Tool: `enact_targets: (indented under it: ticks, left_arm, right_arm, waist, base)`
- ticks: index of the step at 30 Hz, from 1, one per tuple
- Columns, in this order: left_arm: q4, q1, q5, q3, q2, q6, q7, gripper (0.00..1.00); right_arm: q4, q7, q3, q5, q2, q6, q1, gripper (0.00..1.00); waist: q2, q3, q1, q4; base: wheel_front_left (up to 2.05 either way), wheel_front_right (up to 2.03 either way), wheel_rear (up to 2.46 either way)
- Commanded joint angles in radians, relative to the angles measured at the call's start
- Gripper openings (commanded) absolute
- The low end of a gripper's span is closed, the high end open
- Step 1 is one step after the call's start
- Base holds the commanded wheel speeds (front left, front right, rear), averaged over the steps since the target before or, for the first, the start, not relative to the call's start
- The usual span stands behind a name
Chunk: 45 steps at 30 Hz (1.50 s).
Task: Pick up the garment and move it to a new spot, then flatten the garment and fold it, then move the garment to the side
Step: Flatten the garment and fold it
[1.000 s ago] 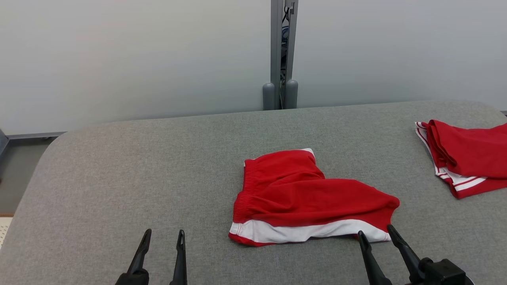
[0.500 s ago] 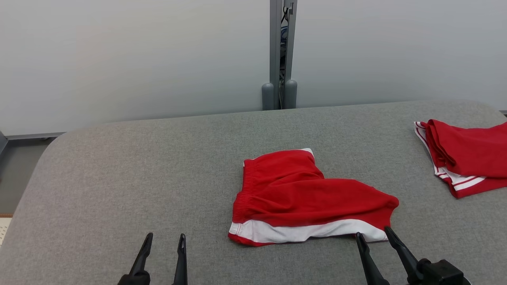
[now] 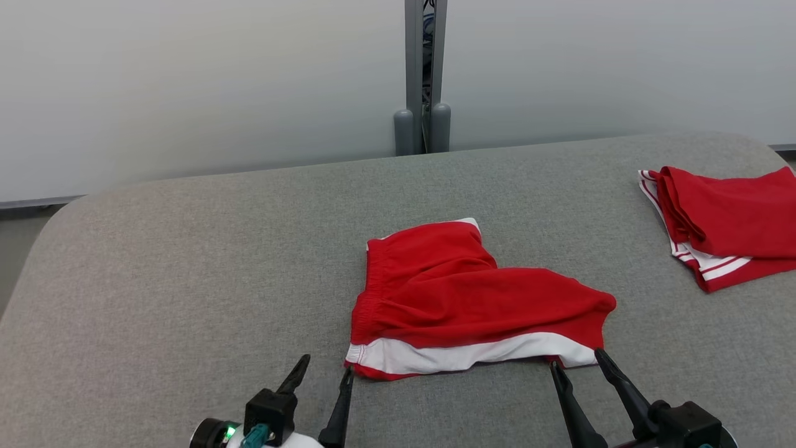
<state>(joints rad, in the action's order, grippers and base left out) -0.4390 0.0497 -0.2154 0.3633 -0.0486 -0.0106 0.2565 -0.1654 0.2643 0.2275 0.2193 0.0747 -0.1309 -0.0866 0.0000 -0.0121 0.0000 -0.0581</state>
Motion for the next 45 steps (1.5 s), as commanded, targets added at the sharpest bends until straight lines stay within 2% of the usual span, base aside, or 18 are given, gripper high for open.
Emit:
enact_targets:
  ticks: [1, 4, 10, 13, 26, 27, 29, 30, 31, 39, 45]
  left_arm:
    - [-0.024, 0.032, -0.007, 0.012, -0.005, 0.010, -0.007, 1.00]
    - [-0.082, 0.078, -0.015, 0.044, -0.004, 0.025, -0.032, 1.00]
    - [-0.171, 0.147, -0.015, 0.082, -0.004, 0.025, -0.081, 1.00]
    - [-0.195, 0.176, -0.026, 0.093, -0.004, 0.039, -0.084, 1.00]
    - [-0.273, 0.258, -0.043, 0.109, -0.008, 0.046, -0.125, 1.00]
    - [-0.277, 0.262, -0.041, 0.115, -0.009, 0.051, -0.133, 0.97]
    - [-0.283, 0.266, -0.036, 0.128, -0.011, 0.061, -0.151, 0.49]
    - [-0.284, 0.268, -0.039, 0.130, -0.011, 0.064, -0.158, 0.29]
    - [-0.285, 0.266, -0.044, 0.134, -0.011, 0.070, -0.168, 0.00]
    - [-0.238, 0.246, -0.071, 0.125, -0.027, 0.070, -0.175, 0.00]
    - [-0.166, 0.202, -0.099, 0.107, -0.058, 0.066, -0.184, 0.00]
  right_arm:
    - [0.004, 0.001, -0.002, 0.001, 0.009, 0.000, 0.009, 1.00]
    - [0.004, 0.001, 0.001, 0.003, 0.015, 0.000, 0.011, 1.00]
    - [0.007, 0.001, 0.002, 0.004, 0.018, 0.000, 0.017, 1.00]
    - [0.008, 0.001, 0.002, 0.004, 0.018, 0.000, 0.023, 1.00]
    - [0.020, 0.001, 0.009, 0.008, 0.018, 0.000, 0.042, 1.00]
    - [0.021, 0.001, 0.008, 0.008, 0.019, 0.000, 0.044, 1.00]
    - [0.022, 0.001, 0.005, 0.007, 0.020, 0.000, 0.044, 1.00]
    - [0.027, 0.001, 0.002, 0.004, 0.020, 0.000, 0.045, 1.00]
    - [0.031, 0.001, 0.000, 0.003, 0.020, 0.000, 0.046, 1.00]
    - [0.038, 0.001, -0.012, 0.002, 0.017, 0.000, 0.035, 1.00]
    - [-0.083, 0.001, -0.068, 0.014, 0.005, 0.000, 0.037, 1.00]
  waist:
    - [0.0000, 0.009, 0.0000, -0.008]
    - [0.0000, 0.018, 0.0000, -0.019]
    - [0.0000, 0.035, 0.0000, -0.032]
    - [0.0000, 0.046, 0.0000, -0.035]
    - [0.0000, 0.075, 0.0000, -0.042]
    - [0.0000, 0.076, 0.0000, -0.042]
    - [0.0000, 0.077, 0.0000, -0.042]
    - [0.0000, 0.078, 0.0000, -0.042]
    - [0.0000, 0.079, 0.0000, -0.041]
    - [0.0000, 0.084, 0.0000, -0.033]
    - [0.0000, 0.088, 0.0000, -0.020]
  base:
    - [0.00, 0.00, 0.00]
    - [0.00, 0.00, 0.00]
    - [0.00, 0.00, 0.00]
    - [0.00, 0.00, 0.00]
    - [0.00, 0.00, 0.00]
    - [0.00, 0.00, 0.00]
    - [0.00, 0.00, 0.00]
    - [0.00, 0.00, 0.00]
    - [0.00, 0.00, 0.00]
    - [0.00, 0.00, 0.00]
    - [0.00, 0.00, 0.00]
